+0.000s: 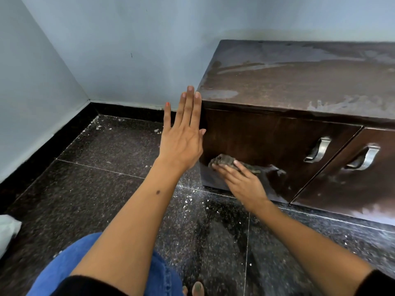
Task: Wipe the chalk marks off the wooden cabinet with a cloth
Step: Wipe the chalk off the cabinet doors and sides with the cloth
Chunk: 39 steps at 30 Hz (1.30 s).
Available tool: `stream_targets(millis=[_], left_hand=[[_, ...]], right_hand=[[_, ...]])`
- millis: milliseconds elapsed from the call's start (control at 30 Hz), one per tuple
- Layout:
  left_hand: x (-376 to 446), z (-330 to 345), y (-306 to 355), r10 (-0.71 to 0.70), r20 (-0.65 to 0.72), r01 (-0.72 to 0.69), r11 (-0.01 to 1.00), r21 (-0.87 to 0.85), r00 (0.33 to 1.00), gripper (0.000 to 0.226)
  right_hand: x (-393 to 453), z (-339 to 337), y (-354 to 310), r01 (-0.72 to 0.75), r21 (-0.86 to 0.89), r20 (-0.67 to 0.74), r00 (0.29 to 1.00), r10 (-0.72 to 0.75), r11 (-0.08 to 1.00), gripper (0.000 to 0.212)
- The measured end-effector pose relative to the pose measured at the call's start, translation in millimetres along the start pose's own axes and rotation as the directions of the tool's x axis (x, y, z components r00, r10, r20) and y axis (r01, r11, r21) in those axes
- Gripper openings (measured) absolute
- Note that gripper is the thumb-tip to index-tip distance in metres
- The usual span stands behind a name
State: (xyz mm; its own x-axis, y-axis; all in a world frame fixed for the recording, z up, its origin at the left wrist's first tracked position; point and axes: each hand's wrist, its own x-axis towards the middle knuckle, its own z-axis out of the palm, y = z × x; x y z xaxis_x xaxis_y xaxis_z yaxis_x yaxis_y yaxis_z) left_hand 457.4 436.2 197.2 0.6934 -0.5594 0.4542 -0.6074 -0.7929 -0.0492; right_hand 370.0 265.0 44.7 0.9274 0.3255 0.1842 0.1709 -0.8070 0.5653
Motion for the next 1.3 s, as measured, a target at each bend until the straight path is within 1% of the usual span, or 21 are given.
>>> stream_targets(millis=[100, 200, 267, 300, 333, 367, 400, 500, 533, 600, 667, 733, 800, 867, 900, 967, 1000, 1033, 1067, 1167, 1300], left_hand=[[0.7, 1.0, 1.2, -0.007, -0.004, 0.007, 1.0, -0.01, 1.0, 0.069], [0.5, 2.4, 2.7, -0.01, -0.004, 0.01, 1.0, -0.011, 1.0, 0.069], [0.7, 2.3, 3.0, -0.011, -0.004, 0.011, 1.0, -0.011, 1.0, 0.07], [0.5, 2.2, 3.1, -0.012, -0.006, 0.012, 1.0, -0.012, 1.0, 0.07], [0.5, 1.9, 3.6, -0.014, -0.007, 0.013, 1.0, -0.016, 1.0, 0.07], [0.7, 1.9, 4.8, -0.015, -0.008, 0.015, 1.0, -0.02, 1.0, 0.07], [0.6, 1.6, 5.6, -0.018, -0.01, 0.017, 1.0, -0.023, 1.0, 0.07], [0.9, 2.0, 7.8, -0.032, -0.024, 0.032, 0.999, -0.029, 0.999, 0.071], [0.8, 2.6, 8.2, -0.035, -0.025, 0.034, 0.999, -0.029, 0.999, 0.071], [1.3, 4.0, 9.0, -0.036, -0.031, 0.035, 0.999, -0.029, 0.999, 0.071], [2.7, 4.2, 10.1, -0.045, -0.029, 0.044, 0.998, -0.034, 0.999, 0.072], [3.7, 4.0, 11.8, -0.058, -0.016, 0.058, 0.998, -0.03, 0.998, 0.074], [4.6, 3.9, 15.2, -0.071, -0.001, 0.071, 0.997, -0.033, 0.997, 0.075], [4.7, 3.8, 16.8, -0.082, 0.007, 0.083, 0.996, -0.037, 0.997, 0.075], [4.9, 3.3, 17.0, -0.083, 0.012, 0.084, 0.996, -0.04, 0.996, 0.075], [4.9, 2.3, 17.2, -0.079, 0.009, 0.08, 0.996, -0.048, 0.997, 0.074], [4.9, 1.8, 17.6, -0.078, 0.004, 0.078, 0.996, -0.048, 0.997, 0.073], [4.7, 1.0, 18.0, -0.078, 0.001, 0.078, 0.996, -0.045, 0.997, 0.073], [4.1, 0.5, 17.8, -0.075, 0.002, 0.075, 0.996, -0.038, 0.997, 0.073], [3.2, 0.2, 14.9, -0.064, 0.004, 0.064, 0.998, -0.021, 0.998, 0.073], [3.7, 0.7, 16.2, -0.072, 0.001, 0.072, 0.997, -0.014, 0.997, 0.073]], right_hand=[[16.3, -14.2, 0.4, -0.138, 0.099, -0.192, 0.969, 0.155, 0.986, 0.053], [45.8, -26.9, -7.2, -0.142, 0.112, -0.274, 0.947, 0.168, 0.984, 0.05], [53.4, -30.2, -11.3, -0.051, -0.005, -0.164, 0.985, 0.05, 0.999, 0.049], [54.2, -29.5, -13.0, 0.042, -0.065, -0.094, 0.994, -0.048, 0.997, 0.051], [51.8, -26.6, -15.6, 0.151, -0.089, 0.005, 0.988, -0.152, 0.984, 0.055], [47.3, -24.4, -19.3, 0.22, -0.084, 0.15, 0.967, -0.206, 0.972, 0.058], [42.6, -22.3, -22.9, 0.24, -0.064, 0.229, 0.948, -0.22, 0.969, 0.061], [25.9, -9.3, -31.6, 0.164, 0.007, 0.257, 0.953, -0.16, 0.986, 0.064], [20.1, -5.4, -31.3, 0.109, 0.036, 0.222, 0.968, -0.115, 0.993, 0.062], [9.1, 1.8, -27.8, -0.046, 0.078, 0.047, 0.998, 0.043, 0.996, 0.06], [7.2, -1.9, -19.7, -0.202, 0.177, -0.078, 0.973, 0.218, 0.963, 0.06], [17.3, -17.8, -9.2, -0.257, 0.247, -0.2, 0.93, 0.309, 0.934, 0.055], [34.6, -29.9, -5.4, -0.244, 0.264, -0.287, 0.904, 0.318, 0.933, 0.052], [49.6, -30.3, -11.1, -0.209, 0.202, -0.268, 0.928, 0.259, 0.957, 0.047], [53.2, -30.8, -14.0, -0.154, 0.139, -0.226, 0.957, 0.183, 0.978, 0.044], [54.3, -28.6, -14.8, 0.049, 0.001, -0.083, 0.995, -0.049, 0.999, 0.048], [50.1, -22.7, -16.2, 0.17, -0.013, 0.028, 0.985, -0.169, 0.985, 0.055], [41.3, -16.4, -19.1, 0.242, 0.01, 0.168, 0.956, -0.24, 0.97, 0.058], [31.6, -11.2, -20.4, 0.257, 0.036, 0.255, 0.932, -0.258, 0.966, 0.057], [-4.3, 12.1, -19.0, 0.168, 0.079, 0.263, 0.947, -0.183, 0.983, 0.058], [-28.2, 19.7, -11.1, -0.031, 0.021, 0.077, 0.997, 0.029, 0.999, 0.062]])
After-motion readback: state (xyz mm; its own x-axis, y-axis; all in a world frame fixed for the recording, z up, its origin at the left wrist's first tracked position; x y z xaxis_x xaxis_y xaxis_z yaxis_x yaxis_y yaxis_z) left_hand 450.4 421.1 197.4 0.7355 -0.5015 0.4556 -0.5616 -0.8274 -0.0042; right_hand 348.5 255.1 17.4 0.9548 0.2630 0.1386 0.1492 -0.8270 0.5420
